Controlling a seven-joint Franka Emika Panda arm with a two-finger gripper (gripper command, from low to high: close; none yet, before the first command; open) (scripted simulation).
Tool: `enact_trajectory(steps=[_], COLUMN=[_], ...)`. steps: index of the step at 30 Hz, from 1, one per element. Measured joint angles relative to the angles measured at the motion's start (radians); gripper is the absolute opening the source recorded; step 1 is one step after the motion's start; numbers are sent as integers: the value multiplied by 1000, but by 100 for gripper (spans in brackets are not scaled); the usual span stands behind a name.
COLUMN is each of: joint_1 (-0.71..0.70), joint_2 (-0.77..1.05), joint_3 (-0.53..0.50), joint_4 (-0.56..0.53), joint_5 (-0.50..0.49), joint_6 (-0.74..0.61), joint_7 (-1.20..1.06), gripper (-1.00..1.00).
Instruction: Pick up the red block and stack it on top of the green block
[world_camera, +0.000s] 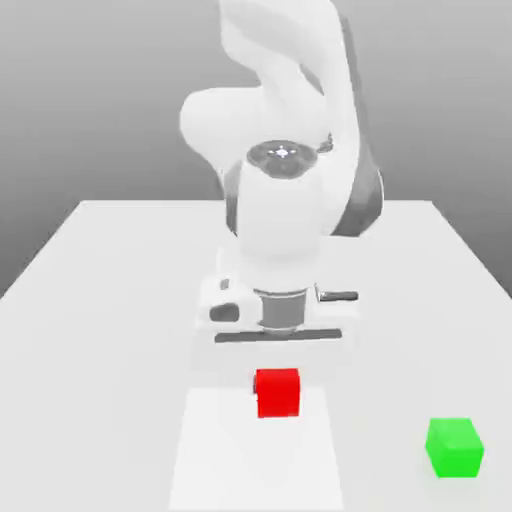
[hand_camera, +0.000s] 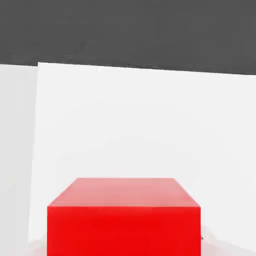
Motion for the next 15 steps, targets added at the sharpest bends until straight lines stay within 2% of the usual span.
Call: enact_trajectory(steps=[7, 11, 12, 15], joint_1=[175, 212, 215, 215], joint_2=[72, 194, 223, 223], joint_3=[123, 108, 104, 104], joint_4=[181, 207, 209, 209], joint_5=[-28, -81, -95, -95], joint_6=[-109, -13, 12, 12], joint_7=[99, 146, 156, 156], gripper=[-100, -100, 100, 100])
